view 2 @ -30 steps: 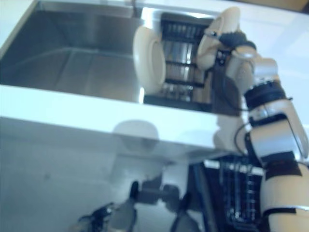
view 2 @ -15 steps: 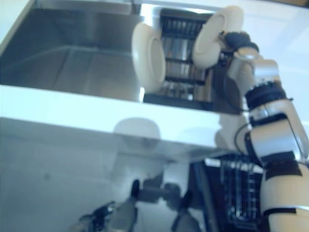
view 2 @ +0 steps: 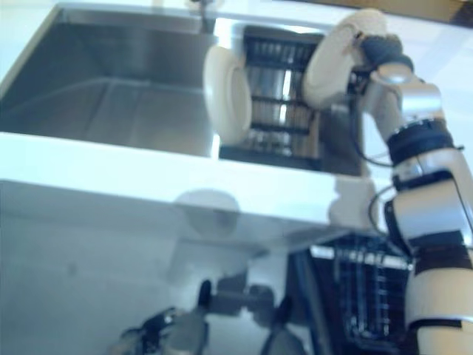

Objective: Take plates into dishwasher

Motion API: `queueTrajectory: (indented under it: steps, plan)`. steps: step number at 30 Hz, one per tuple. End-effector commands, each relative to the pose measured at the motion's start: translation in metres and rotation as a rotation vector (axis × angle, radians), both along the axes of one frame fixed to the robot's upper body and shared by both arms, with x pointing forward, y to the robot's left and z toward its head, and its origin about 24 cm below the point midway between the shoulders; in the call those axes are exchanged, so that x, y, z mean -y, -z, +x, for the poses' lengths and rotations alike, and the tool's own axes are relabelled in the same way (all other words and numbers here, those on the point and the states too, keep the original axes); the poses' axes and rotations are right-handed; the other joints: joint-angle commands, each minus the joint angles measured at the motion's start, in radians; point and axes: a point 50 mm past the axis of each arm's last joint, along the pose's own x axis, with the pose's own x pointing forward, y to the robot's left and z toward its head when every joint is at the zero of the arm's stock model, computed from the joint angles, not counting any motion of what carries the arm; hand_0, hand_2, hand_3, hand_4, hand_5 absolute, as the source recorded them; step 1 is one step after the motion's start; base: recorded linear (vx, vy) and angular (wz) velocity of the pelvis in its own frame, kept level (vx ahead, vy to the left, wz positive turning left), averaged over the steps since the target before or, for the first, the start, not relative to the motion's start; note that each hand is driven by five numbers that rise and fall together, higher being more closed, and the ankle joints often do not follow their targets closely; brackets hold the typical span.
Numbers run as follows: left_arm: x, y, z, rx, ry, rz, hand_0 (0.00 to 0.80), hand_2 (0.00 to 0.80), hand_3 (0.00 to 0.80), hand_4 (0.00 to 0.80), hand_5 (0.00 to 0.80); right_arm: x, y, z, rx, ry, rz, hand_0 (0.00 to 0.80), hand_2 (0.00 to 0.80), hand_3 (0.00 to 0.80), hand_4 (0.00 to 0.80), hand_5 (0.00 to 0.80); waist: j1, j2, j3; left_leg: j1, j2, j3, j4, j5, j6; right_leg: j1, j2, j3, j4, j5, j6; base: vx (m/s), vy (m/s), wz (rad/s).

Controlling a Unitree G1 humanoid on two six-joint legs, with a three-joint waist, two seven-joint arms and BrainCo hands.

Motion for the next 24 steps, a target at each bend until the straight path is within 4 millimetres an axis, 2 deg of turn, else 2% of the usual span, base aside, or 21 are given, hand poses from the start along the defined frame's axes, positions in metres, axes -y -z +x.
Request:
queueTrajectory:
  steps: [1, 12, 18, 24]
  plan:
    - [-0.007, 0.006, -0.021, -0.064, 0.054, 0.038, 0.0, 0.0, 0.0, 0.0, 0.0, 0.001, -0.059, -0.014, 0.195, 0.028, -0.114, 0.8, 0.8, 0.8, 0.8, 0.8, 0.007, -0.065, -0.094, 0.013, -0.05, 0.018, -0.03, -0.002, 0.033, 0.001, -0.002, 0.036, -0.002, 0.023, 0.005, 0.045, -0.03, -0.02]
    - [-0.012, 0.009, -0.033, -0.118, 0.052, 0.064, 0.0, 0.0, 0.0, 0.0, 0.0, 0.001, -0.062, -0.019, 0.146, -0.032, -0.239, 0.8, 0.8, 0.8, 0.8, 0.8, -0.031, -0.112, -0.195, 0.103, -0.034, 0.074, -0.03, -0.037, 0.031, 0.066, 0.012, 0.065, -0.002, 0.006, 0.003, 0.042, -0.021, -0.12]
    - [-0.012, 0.01, -0.036, -0.142, 0.054, 0.073, 0.0, 0.0, 0.0, 0.0, 0.0, 0.004, -0.056, -0.022, 0.116, -0.086, -0.316, 0.8, 0.8, 0.8, 0.8, 0.8, -0.067, -0.12, -0.236, 0.147, -0.03, 0.111, -0.03, -0.056, 0.036, 0.087, 0.014, 0.095, -0.002, 0.005, 0.008, 0.03, 0.004, -0.2]
    - [-0.012, 0.01, -0.034, -0.144, 0.052, 0.071, 0.0, 0.0, 0.0, 0.0, 0.0, 0.006, -0.047, -0.024, 0.079, -0.121, -0.417, 0.8, 0.8, 0.8, 0.8, 0.8, -0.096, -0.118, -0.247, 0.173, -0.027, 0.131, -0.03, -0.066, 0.043, 0.096, 0.013, 0.122, -0.002, 0.008, 0.013, 0.005, 0.006, -0.19]
